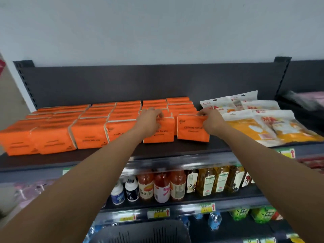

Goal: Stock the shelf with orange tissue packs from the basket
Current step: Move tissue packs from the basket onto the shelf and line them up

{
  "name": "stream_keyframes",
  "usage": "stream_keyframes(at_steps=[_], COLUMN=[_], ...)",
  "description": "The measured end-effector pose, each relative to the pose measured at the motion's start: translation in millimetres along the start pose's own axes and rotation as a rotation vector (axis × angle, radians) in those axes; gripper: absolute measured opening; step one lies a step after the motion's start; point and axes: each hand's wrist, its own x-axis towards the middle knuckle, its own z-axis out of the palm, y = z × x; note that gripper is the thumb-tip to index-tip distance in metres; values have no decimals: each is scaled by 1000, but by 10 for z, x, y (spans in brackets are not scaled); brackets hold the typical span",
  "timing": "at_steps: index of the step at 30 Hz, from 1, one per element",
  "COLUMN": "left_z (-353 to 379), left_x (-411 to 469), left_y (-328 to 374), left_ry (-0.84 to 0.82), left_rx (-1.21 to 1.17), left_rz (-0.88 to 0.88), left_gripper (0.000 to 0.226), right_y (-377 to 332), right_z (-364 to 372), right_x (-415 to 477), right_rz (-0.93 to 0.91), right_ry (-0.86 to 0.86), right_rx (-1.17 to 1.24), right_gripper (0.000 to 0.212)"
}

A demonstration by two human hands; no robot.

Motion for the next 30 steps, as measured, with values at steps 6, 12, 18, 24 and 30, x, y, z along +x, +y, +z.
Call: stream_keyframes(at_steps=[6,12,18,24,30], left_z=[49,95,87,62,12], left_x=[2,-36,-69,-171,-306], left_y=[8,31,124,193,300], left_ry=[28,64,82,86,135], left_rx=[210,288,332,338,285], left_rz=[-99,-98,-117,-127,-46], left_gripper=[46,47,47,50,47], right_y=[112,129,118,65,-27], right_z=[111,232,305,291,328], right_x=[89,106,105,-41,-185], right_rz=[-9,-2,-21,-107,-303], right_ry=[-47,-23,58,211,298], right_rx=[82,99,54,-150,-133], right_gripper=[54,71,71,63,49])
